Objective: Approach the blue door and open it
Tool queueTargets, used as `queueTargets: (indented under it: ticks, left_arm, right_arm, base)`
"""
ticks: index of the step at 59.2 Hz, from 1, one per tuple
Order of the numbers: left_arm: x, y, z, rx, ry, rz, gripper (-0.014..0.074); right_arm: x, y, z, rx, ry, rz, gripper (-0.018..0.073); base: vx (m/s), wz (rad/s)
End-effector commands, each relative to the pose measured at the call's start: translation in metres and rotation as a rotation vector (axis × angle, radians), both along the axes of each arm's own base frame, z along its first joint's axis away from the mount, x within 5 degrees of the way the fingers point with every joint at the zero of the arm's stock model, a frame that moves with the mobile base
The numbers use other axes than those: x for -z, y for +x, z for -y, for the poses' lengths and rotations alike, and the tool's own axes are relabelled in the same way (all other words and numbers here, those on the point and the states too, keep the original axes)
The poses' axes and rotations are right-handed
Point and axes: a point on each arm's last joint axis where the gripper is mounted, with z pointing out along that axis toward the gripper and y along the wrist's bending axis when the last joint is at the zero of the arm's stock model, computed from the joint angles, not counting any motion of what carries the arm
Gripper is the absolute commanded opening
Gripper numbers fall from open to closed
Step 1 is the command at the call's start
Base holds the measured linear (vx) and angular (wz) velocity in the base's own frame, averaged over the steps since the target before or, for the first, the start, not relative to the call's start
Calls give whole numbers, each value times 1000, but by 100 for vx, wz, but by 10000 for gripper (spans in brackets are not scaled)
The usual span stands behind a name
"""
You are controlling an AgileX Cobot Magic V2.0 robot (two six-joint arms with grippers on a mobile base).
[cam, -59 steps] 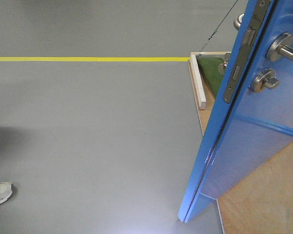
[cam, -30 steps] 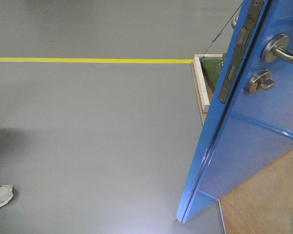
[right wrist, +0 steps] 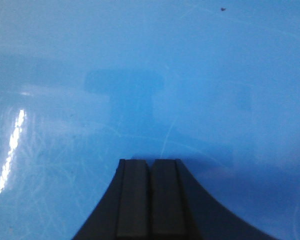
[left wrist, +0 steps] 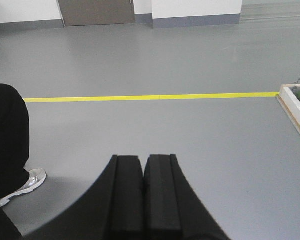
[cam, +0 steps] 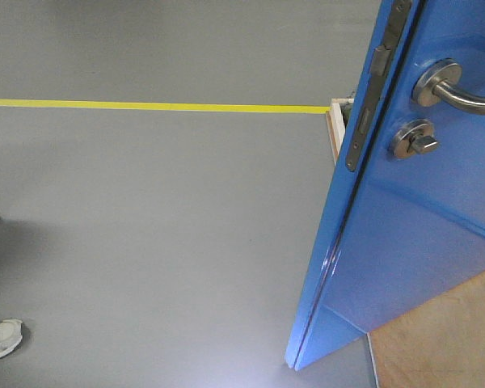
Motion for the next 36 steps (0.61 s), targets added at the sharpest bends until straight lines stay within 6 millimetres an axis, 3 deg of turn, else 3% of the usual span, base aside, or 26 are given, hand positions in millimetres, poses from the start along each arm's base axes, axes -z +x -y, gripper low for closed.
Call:
queueTargets:
  ticks: [1,36]
  left_arm:
    - [-6,1,0,7,2,89,70]
    - [-6,1,0,7,2,89,70]
  right_arm:
    - [-13,-2,1,17,7,46,2]
    - [-13,-2,1,17,7,46,2]
  base:
    - [15,8]
    - [17,8]
